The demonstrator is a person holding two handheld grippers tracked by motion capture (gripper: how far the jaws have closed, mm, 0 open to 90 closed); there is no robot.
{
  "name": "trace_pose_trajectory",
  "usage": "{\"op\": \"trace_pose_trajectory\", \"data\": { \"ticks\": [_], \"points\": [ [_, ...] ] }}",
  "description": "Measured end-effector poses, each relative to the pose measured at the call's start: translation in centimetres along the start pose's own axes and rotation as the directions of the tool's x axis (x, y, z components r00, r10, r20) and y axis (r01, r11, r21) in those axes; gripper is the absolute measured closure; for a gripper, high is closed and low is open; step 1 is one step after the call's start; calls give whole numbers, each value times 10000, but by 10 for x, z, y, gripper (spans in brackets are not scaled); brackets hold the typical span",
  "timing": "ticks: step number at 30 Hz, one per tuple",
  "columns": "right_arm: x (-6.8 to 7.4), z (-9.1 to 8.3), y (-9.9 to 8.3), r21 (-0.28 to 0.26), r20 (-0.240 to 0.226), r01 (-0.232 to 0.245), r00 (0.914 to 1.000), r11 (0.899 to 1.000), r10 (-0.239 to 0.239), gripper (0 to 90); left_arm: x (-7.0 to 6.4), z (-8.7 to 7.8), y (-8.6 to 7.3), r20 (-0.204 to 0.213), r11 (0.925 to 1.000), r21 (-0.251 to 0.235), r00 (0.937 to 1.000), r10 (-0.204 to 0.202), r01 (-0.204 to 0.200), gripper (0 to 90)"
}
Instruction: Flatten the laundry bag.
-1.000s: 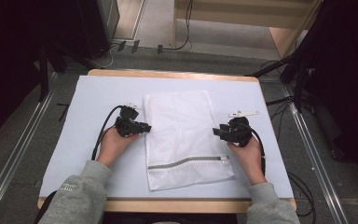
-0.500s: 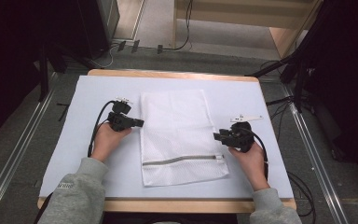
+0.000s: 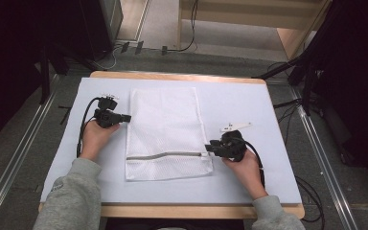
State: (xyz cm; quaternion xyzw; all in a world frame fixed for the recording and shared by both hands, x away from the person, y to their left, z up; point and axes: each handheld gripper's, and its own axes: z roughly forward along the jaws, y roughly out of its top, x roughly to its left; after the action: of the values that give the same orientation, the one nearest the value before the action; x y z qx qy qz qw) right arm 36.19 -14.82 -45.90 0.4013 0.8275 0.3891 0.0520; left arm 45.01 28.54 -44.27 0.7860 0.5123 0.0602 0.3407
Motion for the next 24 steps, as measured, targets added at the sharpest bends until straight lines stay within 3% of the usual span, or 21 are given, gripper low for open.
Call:
{"op": "trace_pose_trajectory", "data": {
  "ticks": [7,11,19,24],
  "points": [
    [7,0,-2,59,-147,72,9999,10000,-72,811,4,7,4,-22,10000,-18,10000,-66,66,885],
    [6,-2,-3,20,-278,-50,9996,10000,51,872,1,0,4,408,9997,-182,9990,-184,192,747],
    [6,6,-3,359,-199,59,9998,9993,-52,898,-16,-14,3,880,9996,-129,9958,268,-258,554],
    [4,11,-3,497,-235,14,9997,9988,-2,898,-26,-17,3,1086,9980,-282,9923,594,-566,512]
  ]
}}
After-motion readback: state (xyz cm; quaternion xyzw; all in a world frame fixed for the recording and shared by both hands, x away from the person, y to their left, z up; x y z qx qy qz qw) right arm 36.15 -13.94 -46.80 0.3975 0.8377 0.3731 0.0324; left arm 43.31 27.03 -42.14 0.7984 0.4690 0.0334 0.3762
